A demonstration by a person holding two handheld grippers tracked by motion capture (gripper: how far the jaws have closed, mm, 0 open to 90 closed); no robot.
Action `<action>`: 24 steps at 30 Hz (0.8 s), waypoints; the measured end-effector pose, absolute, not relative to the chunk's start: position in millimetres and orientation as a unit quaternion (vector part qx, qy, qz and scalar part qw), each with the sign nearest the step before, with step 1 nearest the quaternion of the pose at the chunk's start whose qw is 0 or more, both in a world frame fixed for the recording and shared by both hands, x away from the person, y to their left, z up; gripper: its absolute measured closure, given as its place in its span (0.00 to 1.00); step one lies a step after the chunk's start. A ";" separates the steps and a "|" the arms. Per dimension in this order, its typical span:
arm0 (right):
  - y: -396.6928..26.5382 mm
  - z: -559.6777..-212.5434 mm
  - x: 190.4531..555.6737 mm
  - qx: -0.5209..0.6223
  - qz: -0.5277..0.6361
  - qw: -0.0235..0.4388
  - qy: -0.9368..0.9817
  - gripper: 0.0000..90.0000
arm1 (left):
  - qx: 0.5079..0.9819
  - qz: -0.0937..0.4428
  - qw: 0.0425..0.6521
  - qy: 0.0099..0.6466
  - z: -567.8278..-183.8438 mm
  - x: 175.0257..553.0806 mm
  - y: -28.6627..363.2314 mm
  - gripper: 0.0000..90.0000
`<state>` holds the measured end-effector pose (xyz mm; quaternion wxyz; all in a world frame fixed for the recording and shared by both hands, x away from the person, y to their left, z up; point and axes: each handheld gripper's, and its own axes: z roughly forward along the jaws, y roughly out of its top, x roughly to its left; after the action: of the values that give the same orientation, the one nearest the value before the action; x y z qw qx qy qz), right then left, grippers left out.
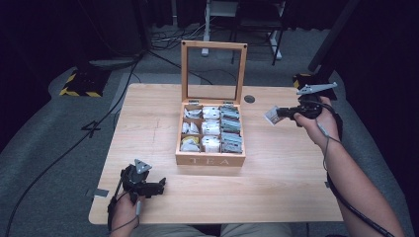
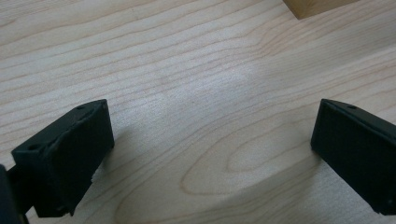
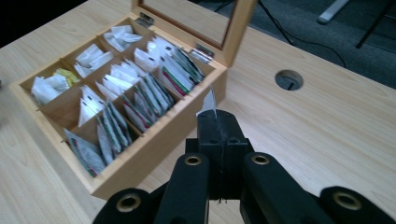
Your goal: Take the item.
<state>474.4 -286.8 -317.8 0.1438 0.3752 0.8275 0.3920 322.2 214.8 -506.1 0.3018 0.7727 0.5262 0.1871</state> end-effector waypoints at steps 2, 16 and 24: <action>-295.5 -319.8 475.4 0.386 0.389 0.143 0.824 1.00 | 0.773 0.187 0.302 0.526 -506.1 322.2 214.8 0.00; -338.5 -344.5 483.3 0.440 0.377 0.140 0.803 1.00 | 0.772 0.187 0.302 0.526 -506.1 322.2 214.7 0.00; -354.0 -369.9 487.6 0.466 0.365 0.131 0.795 1.00 | 0.773 0.187 0.302 0.526 -506.1 322.2 214.8 0.00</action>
<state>487.6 -354.0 -369.9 0.1313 0.4661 0.7950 0.3654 322.2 214.8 -506.1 0.3019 0.7727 0.5262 0.1871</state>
